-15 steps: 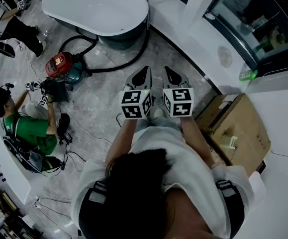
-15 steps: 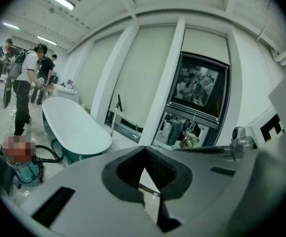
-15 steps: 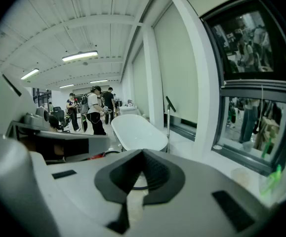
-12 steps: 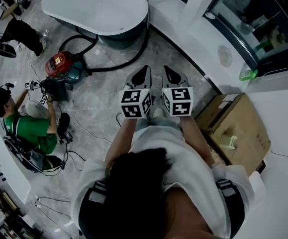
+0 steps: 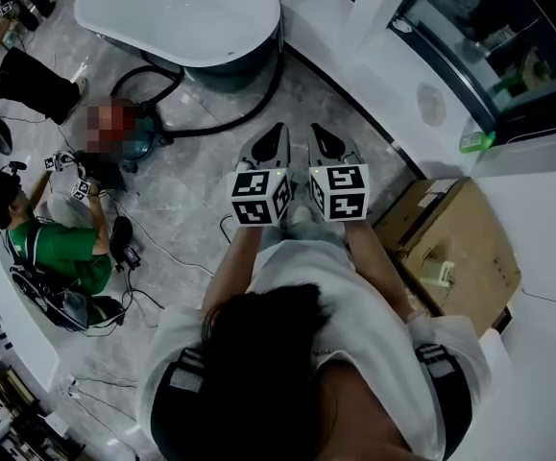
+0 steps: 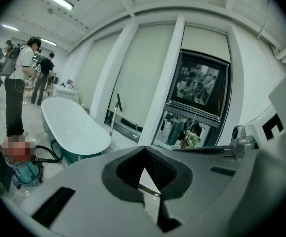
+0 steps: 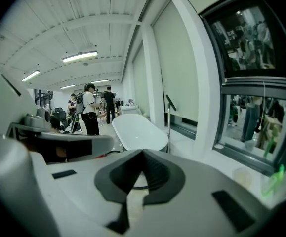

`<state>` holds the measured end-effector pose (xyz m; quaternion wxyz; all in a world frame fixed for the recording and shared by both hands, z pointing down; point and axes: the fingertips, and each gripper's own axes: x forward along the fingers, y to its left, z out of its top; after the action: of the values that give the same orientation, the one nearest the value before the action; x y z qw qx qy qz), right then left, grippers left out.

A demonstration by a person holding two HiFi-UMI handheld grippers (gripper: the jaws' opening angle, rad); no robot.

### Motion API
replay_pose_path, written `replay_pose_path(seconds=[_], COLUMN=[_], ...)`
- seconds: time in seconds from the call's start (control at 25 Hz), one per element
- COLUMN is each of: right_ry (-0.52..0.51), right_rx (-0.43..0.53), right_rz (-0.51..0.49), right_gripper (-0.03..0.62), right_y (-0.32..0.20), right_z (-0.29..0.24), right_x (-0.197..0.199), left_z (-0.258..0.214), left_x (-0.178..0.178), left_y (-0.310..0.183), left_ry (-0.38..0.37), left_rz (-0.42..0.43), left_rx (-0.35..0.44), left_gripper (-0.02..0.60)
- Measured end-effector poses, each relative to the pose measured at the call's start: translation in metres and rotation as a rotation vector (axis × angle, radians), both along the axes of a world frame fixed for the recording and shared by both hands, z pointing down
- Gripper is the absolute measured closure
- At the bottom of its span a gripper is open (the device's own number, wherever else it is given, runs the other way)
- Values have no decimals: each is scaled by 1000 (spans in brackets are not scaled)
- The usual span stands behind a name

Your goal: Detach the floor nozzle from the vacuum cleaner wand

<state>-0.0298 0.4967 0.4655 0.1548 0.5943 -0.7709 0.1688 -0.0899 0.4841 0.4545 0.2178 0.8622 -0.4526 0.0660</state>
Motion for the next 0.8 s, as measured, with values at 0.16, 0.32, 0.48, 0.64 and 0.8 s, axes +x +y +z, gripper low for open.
replay_pose_path(seconds=[0.16, 0.32, 0.48, 0.64, 0.8], right_ry=[-43, -49, -81, -101, -92], right_rx=[-9, -16, -15, -20, -18], right_rz=[-38, -38, -42, -31, -26], right_gripper=[579, 579, 579, 579, 578], right_y=[0, -1, -4, -5, -7], right_z=[2, 4, 9, 10, 12], right_x=[6, 17, 30, 38, 39], left_z=[1, 3, 5, 3, 6], left_x=[13, 22, 32, 36, 35], left_y=[-1, -2, -5, -3, -5], left_ry=[-3, -11, -15, -19, -21], left_rz=[2, -3, -18, -27, -43], left_rx=[-1, -6, -4, 3, 1], left_gripper=[578, 578, 578, 578, 578])
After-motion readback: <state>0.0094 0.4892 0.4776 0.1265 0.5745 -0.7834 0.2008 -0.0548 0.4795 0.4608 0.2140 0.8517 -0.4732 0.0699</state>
